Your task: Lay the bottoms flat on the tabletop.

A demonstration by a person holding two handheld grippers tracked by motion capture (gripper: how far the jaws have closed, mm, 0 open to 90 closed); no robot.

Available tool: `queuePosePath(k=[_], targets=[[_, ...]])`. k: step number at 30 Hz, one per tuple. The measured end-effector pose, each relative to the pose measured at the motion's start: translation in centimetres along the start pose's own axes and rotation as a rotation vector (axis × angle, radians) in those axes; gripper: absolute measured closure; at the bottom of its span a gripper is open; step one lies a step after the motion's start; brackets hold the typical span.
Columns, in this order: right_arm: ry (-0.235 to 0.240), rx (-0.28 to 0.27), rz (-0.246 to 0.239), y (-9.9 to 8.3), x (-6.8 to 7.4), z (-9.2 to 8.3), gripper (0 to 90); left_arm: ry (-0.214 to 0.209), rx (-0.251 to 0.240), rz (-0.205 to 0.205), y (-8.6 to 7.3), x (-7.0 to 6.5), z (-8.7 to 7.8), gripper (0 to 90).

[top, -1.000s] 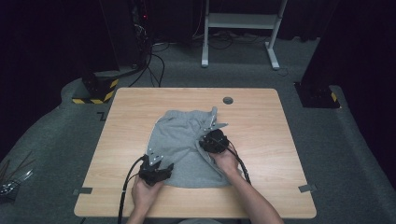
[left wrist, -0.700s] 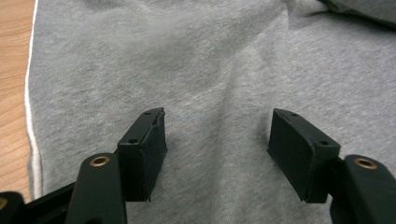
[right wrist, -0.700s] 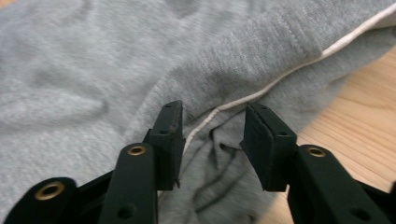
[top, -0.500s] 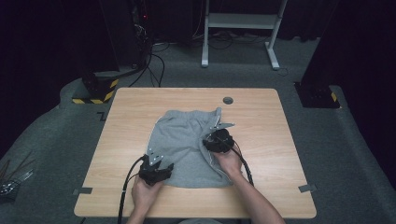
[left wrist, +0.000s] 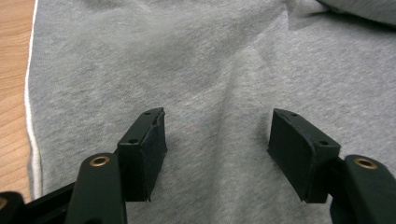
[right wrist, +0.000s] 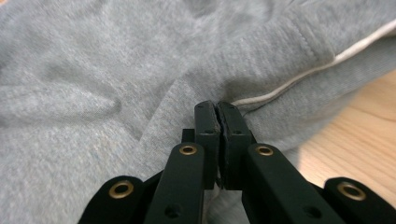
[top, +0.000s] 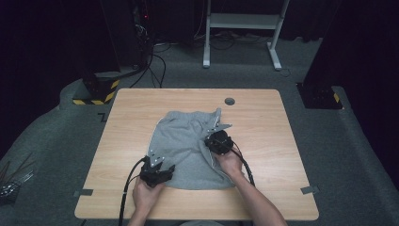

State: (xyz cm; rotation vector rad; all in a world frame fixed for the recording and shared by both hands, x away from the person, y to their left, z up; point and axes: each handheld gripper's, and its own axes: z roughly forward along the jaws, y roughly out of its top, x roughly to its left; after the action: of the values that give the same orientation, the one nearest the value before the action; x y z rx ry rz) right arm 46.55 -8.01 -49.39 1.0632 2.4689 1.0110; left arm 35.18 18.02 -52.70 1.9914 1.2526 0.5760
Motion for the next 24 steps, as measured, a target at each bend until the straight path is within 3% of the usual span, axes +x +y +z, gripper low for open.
queuePosePath(k=[6,12,21,24], targets=[[-0.023,-0.049,0.015,-0.4,-1.4,-3.1,88.7,0.0,0.0,0.001,0.0,0.0,0.0,36.4],[-0.079,-0.082,0.033,-1.3,-3.7,-6.5,88.9,0.0,0.0,-0.002,0.0,0.0,0.0,36.4],[-0.166,-0.064,0.113,-4.0,-7.8,-9.0,89.3,0.0,0.0,-0.001,0.0,0.0,0.0,36.4],[-0.228,-0.032,0.107,-4.9,-8.9,-9.1,90.0,0.0,0.0,-0.001,0.0,0.0,0.0,36.4]])
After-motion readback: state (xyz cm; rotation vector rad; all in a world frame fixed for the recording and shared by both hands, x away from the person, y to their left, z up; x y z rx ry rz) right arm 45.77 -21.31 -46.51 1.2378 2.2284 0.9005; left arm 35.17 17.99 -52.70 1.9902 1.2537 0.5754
